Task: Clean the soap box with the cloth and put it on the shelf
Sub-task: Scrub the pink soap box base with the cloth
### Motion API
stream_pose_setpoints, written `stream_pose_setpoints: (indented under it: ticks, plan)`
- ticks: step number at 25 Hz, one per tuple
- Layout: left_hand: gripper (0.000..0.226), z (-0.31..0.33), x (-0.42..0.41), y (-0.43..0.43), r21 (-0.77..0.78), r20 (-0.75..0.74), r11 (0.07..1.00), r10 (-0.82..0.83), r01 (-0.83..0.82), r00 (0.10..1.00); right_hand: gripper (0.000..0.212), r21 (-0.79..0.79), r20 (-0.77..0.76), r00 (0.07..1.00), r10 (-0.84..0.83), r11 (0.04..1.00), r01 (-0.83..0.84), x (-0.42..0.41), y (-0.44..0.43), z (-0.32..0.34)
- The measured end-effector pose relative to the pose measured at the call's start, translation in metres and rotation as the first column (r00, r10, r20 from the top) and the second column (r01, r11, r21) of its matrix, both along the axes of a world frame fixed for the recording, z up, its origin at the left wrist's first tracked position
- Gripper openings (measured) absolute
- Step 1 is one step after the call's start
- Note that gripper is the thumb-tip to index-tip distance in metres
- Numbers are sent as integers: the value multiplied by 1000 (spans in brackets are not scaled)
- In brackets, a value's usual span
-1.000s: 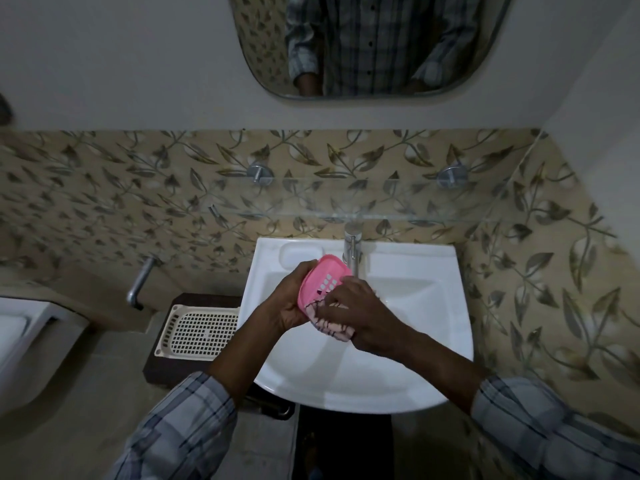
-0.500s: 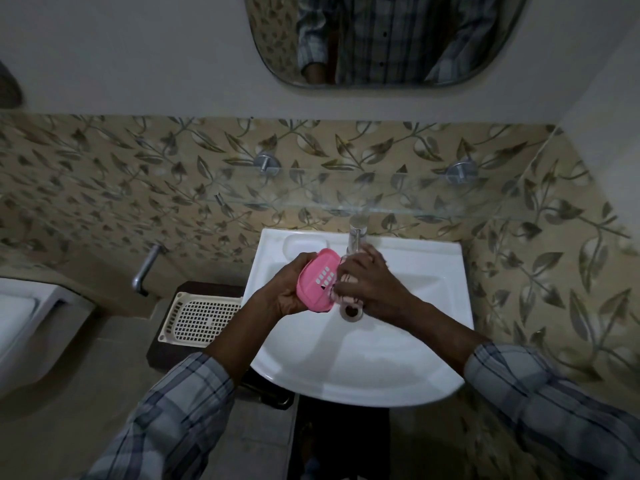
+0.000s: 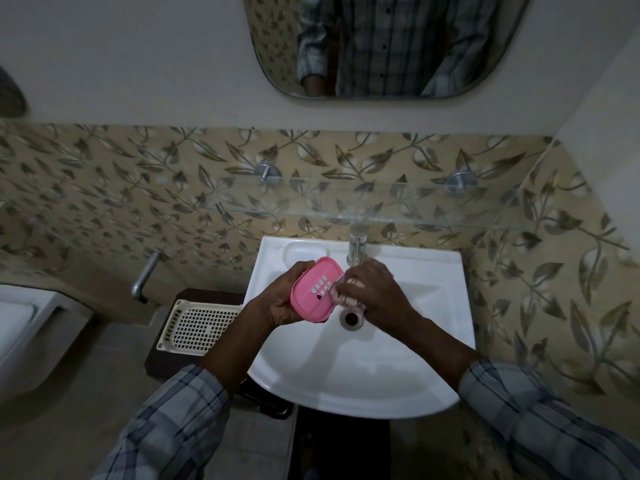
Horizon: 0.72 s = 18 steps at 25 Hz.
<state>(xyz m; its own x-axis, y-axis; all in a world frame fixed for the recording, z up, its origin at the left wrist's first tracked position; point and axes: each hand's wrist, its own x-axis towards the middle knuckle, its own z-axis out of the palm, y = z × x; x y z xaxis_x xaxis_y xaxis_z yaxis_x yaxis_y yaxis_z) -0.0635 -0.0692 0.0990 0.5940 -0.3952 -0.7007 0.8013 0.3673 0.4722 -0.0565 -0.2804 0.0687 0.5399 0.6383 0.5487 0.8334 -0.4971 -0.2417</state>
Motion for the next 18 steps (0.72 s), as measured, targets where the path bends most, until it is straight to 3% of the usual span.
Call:
stream_pose_setpoints:
  ticks: [2,4,5,7,9,10,11,13,14,15,16,17,18]
  plan:
    - [51,-2,3,-2,0,2,997,74,-74,997,33,46,-107,989,-101,993,106,-9,6,6]
    - [49,0,8,-6,7,7,984,177,-177,984,33,14,-187,981,-42,999,46,-23,21,12]
    - [49,0,11,-10,19,32,978,206,-207,978,30,62,-297,952,-68,994,90,-25,30,20]
    - [51,2,16,-21,53,104,958,276,-282,956,24,167,-577,781,-237,902,397,-18,53,35]
    - [56,0,18,-28,103,155,933,327,-344,932,25,205,-715,647,-265,805,557,-20,66,37]
    - [58,-1,17,-29,125,163,931,321,-342,933,27,237,-720,659,-219,814,530,-26,65,36]
    - [59,-2,15,-27,140,154,935,303,-324,940,30,251,-656,734,-178,865,434,-33,60,35]
    - [57,-3,11,-20,122,105,959,244,-256,964,33,125,-340,937,-82,983,132,-39,36,28]
    - [56,-4,11,-16,99,85,970,214,-222,973,32,26,-184,983,-26,999,31,-33,21,26]
    - [55,-4,10,-14,89,72,974,202,-208,977,30,-28,-121,993,-1,1000,-2,-26,12,25]
    - [56,-3,11,-13,89,74,969,223,-230,972,29,-13,-132,991,-19,1000,18,-23,14,24]
    - [58,-4,13,-15,105,101,955,267,-277,958,26,47,-235,969,-74,995,88,-24,24,22]
    - [60,-5,16,-18,133,139,938,302,-320,943,22,179,-468,873,-134,953,243,-29,41,24]
